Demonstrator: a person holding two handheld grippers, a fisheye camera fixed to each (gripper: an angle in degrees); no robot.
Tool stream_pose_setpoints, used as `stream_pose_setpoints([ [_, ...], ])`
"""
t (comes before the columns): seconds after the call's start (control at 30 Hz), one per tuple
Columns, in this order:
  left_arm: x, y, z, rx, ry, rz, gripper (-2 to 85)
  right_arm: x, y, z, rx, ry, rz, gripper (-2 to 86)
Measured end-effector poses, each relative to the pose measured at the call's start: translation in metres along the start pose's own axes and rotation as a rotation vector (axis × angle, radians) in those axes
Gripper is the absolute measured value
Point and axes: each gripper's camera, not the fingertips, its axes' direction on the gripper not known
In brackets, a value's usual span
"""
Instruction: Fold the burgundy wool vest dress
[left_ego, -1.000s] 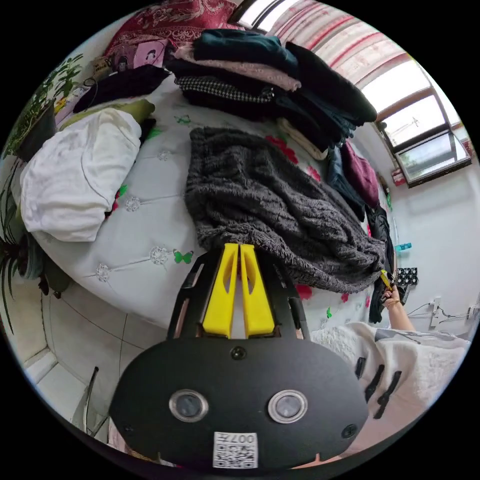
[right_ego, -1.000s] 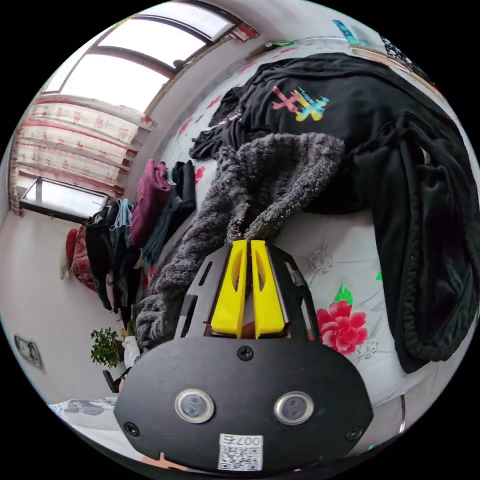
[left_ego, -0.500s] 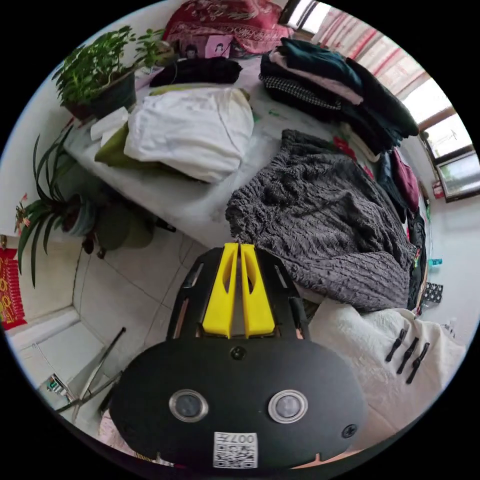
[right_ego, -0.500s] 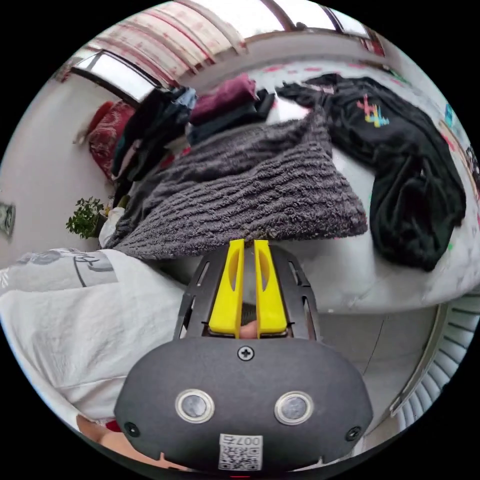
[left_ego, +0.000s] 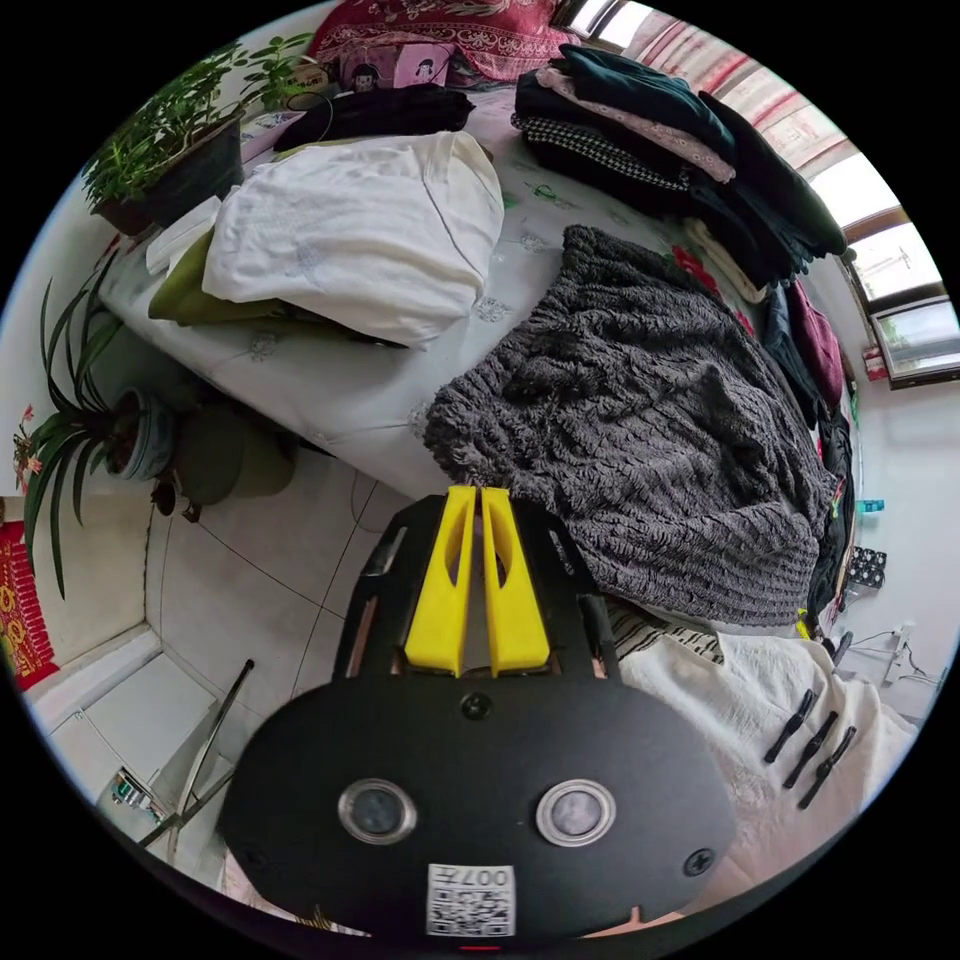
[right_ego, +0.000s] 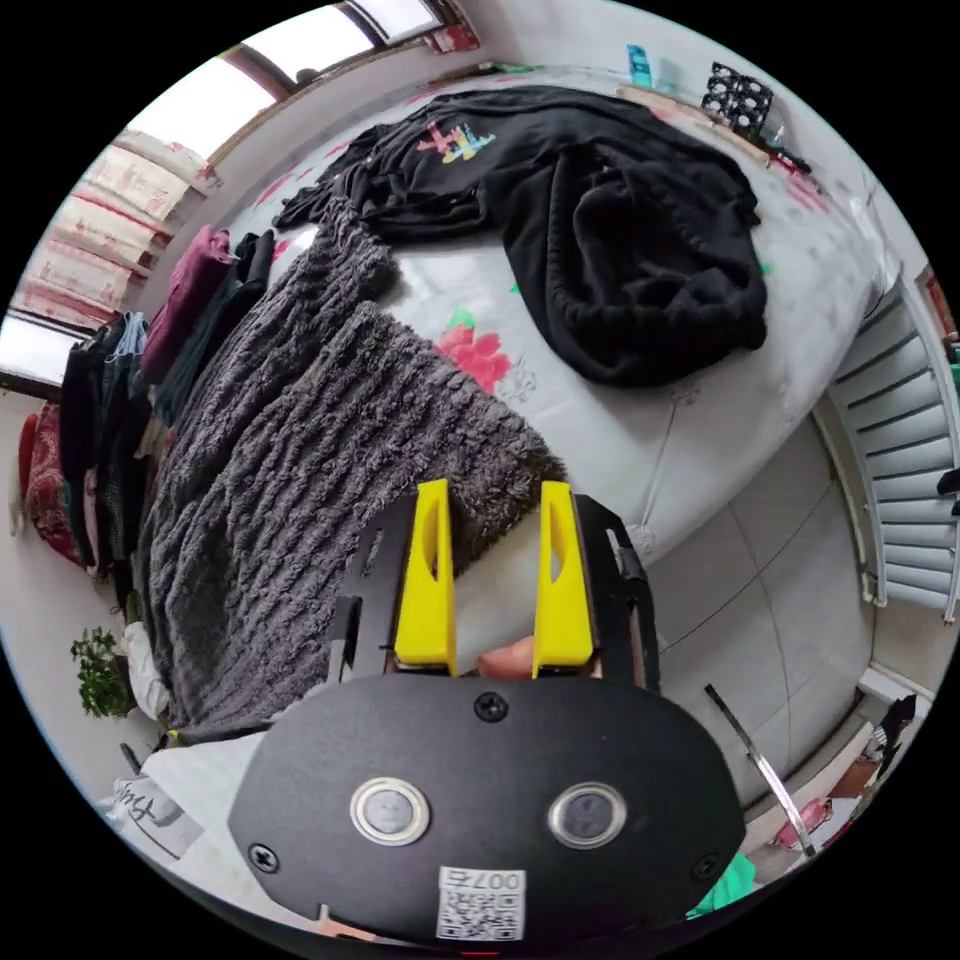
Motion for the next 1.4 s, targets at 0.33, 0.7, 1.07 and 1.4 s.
stream_pose_setpoints([
  [0.33,0.028,-0.015,0.033,-0.114,0.02,0.082,-0.9,0.011,0.0,-0.061,0.083,0.18,-0.073,2.2],
  [0.7,0.049,-0.052,0.017,-0.024,-0.034,0.016,-0.4,-0.038,-0.023,-0.047,0.151,0.126,-0.027,5.9],
  [1.07,0.21,-0.285,0.033,0.132,-0.012,0.254,6.7,-0.251,-0.157,0.018,0.097,-0.074,-0.393,9.0],
  [1.4,0.358,-0.54,0.137,-0.011,-0.049,0.407,8.9,-0.412,-0.324,0.116,0.0,0.032,-0.501,10.7],
])
